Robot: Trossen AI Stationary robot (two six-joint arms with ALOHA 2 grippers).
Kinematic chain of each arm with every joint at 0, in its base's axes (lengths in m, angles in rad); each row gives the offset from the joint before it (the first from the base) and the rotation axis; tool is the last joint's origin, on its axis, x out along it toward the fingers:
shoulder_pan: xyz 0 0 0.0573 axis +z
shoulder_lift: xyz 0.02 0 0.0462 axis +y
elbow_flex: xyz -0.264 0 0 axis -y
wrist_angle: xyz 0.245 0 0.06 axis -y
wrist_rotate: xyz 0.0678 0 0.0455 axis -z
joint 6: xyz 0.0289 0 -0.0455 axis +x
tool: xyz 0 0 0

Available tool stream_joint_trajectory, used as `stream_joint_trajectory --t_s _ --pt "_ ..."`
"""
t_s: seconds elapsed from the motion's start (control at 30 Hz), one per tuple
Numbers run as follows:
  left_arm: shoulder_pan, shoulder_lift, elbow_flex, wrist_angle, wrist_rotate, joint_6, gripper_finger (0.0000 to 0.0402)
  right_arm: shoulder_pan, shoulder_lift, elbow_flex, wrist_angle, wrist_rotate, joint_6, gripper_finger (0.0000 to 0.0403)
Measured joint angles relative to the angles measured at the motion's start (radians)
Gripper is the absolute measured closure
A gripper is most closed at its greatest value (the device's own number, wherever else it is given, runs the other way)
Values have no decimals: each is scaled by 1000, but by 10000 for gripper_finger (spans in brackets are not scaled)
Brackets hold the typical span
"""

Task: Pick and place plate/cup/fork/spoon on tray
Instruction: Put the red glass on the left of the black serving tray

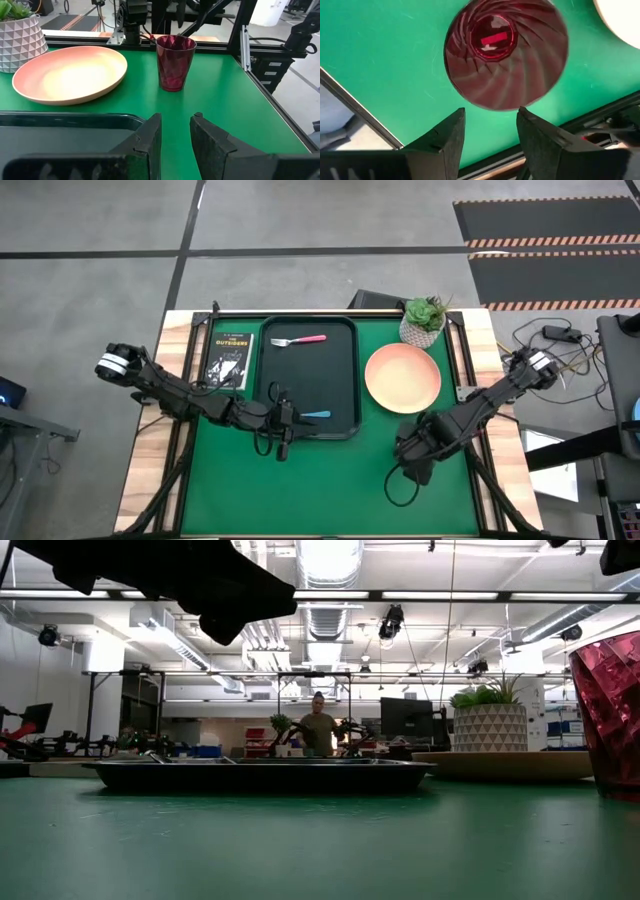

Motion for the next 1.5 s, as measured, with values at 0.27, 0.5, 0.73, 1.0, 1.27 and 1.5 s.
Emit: stream_joint_trajectory --t_s 0.27,0.5,0.73,1.0,1.27,1.5 --pt "0 0 0 0 0 -1 318 0 28 0 7 1 -58 237" --pt "-2 -1 24 1 12 -113 318 7 40 3 163 50 -210 237" --pt "-5 -1 30 1 39 -123 318 15 117 -1 152 85 -283 237" --pt "-5 -1 30 1 38 -123 318 15 192 4 152 107 -335 272" --pt "-4 -28 30 0 19 -119 318 15 183 4 142 97 -402 380" --pt "-42 -170 -12 1 -50 -40 318 4 153 61 36 151 -503 393"
